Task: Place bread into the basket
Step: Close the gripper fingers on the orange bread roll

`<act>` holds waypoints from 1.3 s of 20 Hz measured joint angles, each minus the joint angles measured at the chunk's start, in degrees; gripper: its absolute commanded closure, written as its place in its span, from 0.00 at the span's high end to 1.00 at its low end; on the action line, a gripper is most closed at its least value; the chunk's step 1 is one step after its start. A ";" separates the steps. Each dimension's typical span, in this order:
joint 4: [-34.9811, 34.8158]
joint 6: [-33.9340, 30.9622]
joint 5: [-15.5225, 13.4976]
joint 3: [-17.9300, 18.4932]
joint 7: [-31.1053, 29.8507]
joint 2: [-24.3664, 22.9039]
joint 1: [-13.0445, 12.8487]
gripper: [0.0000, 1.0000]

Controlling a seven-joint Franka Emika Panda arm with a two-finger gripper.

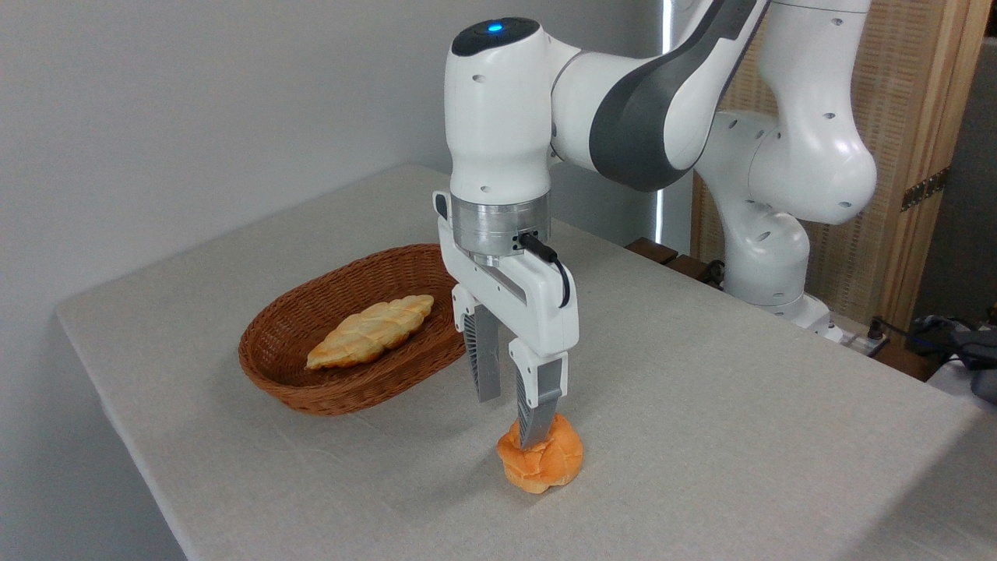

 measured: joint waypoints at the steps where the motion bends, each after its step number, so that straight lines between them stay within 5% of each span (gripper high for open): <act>1: -0.01 0.00 0.00 0.00 0.09 0.09 0.00 1.00; 13: -0.47 0.00 9.56 0.00 3.27 1.17 0.02 1.00; 26: -1.56 0.00 12.84 0.01 6.10 1.84 0.06 1.00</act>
